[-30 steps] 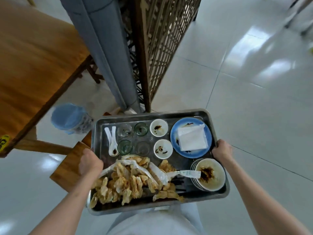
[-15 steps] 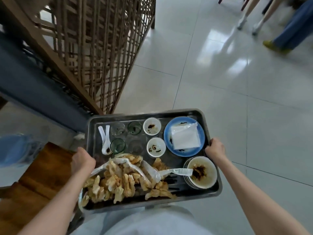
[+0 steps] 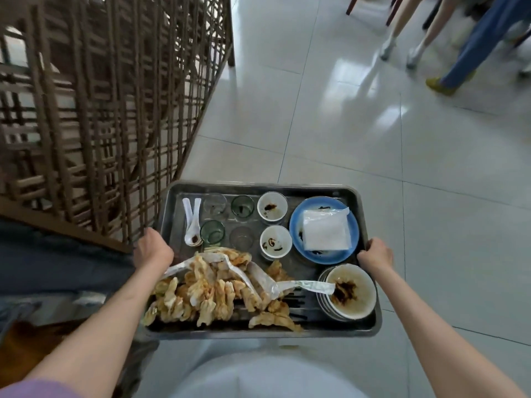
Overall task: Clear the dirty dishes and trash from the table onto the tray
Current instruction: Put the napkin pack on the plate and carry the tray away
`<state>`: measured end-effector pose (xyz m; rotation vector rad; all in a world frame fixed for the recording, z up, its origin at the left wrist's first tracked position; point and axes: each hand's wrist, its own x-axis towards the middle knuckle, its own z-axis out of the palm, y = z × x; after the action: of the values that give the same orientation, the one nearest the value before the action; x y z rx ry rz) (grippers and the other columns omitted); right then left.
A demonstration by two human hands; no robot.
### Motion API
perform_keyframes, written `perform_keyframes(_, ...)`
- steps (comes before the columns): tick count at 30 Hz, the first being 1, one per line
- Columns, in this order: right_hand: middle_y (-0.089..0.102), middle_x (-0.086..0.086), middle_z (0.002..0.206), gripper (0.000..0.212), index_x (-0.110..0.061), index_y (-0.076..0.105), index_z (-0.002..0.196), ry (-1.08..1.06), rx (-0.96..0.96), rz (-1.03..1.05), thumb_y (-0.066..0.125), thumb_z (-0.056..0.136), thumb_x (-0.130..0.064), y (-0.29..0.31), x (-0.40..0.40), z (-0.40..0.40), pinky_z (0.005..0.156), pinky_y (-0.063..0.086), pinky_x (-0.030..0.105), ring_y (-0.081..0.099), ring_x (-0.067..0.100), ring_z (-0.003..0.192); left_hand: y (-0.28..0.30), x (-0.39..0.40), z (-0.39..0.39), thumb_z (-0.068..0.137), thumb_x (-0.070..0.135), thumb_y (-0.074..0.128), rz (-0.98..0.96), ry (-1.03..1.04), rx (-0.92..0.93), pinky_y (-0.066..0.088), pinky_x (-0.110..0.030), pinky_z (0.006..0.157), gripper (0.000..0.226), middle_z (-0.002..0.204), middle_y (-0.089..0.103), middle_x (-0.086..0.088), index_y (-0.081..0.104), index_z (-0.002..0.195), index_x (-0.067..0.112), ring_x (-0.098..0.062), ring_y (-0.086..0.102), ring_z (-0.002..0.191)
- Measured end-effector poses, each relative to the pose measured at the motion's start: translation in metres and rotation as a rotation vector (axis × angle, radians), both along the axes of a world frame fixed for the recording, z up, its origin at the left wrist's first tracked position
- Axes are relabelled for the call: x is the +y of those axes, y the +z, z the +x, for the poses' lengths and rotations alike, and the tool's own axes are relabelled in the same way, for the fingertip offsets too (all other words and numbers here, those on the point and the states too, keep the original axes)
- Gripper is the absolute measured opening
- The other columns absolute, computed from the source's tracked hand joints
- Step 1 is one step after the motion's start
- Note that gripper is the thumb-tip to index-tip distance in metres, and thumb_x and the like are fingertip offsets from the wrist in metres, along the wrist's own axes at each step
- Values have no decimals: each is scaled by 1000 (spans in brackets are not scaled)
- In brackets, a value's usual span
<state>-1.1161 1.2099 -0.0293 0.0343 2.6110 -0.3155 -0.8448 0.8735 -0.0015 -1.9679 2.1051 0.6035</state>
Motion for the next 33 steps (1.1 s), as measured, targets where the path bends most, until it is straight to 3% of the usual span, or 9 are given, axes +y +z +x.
perform_keyframes(6,57,18,100,21,-3,52,103,-75,13,-18,55,83,-6,5,-37,-105,68,37,31,49,30,85,6,-54,-133,83,-9,56,7,-41,82,41,-50,97,41,125,48,-29,45,122,-5,-43,47,116)
perform_keyframes(12,53,16,95,15,-7,48,95,-122,14,-18,55,82,-5,11,-74,-209,66,38,32,47,28,81,21,-94,-249,83,-11,57,1,-86,89,39,-48,99,47,130,46,-28,42,126,-5,-41,44,121)
perform_keyframes(17,56,16,98,16,-5,52,98,-99,25,-16,56,83,-6,8,-110,-308,66,39,31,47,26,80,19,-130,-344,83,-10,55,-5,-100,84,40,-48,94,40,126,48,-29,45,121,-6,-42,47,117)
perform_keyframes(23,47,8,87,20,-7,51,104,-77,23,-61,55,84,-5,11,-163,-447,60,34,28,44,23,78,17,-177,-475,82,-9,56,-3,-86,63,40,-49,94,45,126,48,-30,43,125,-6,-44,46,117)
perform_keyframes(33,40,4,75,16,-9,43,92,-17,25,-37,55,83,-4,21,-261,-674,62,36,31,44,24,78,14,-266,-676,79,-10,59,-2,3,97,40,-50,95,47,128,47,-29,45,124,-4,-44,46,117)
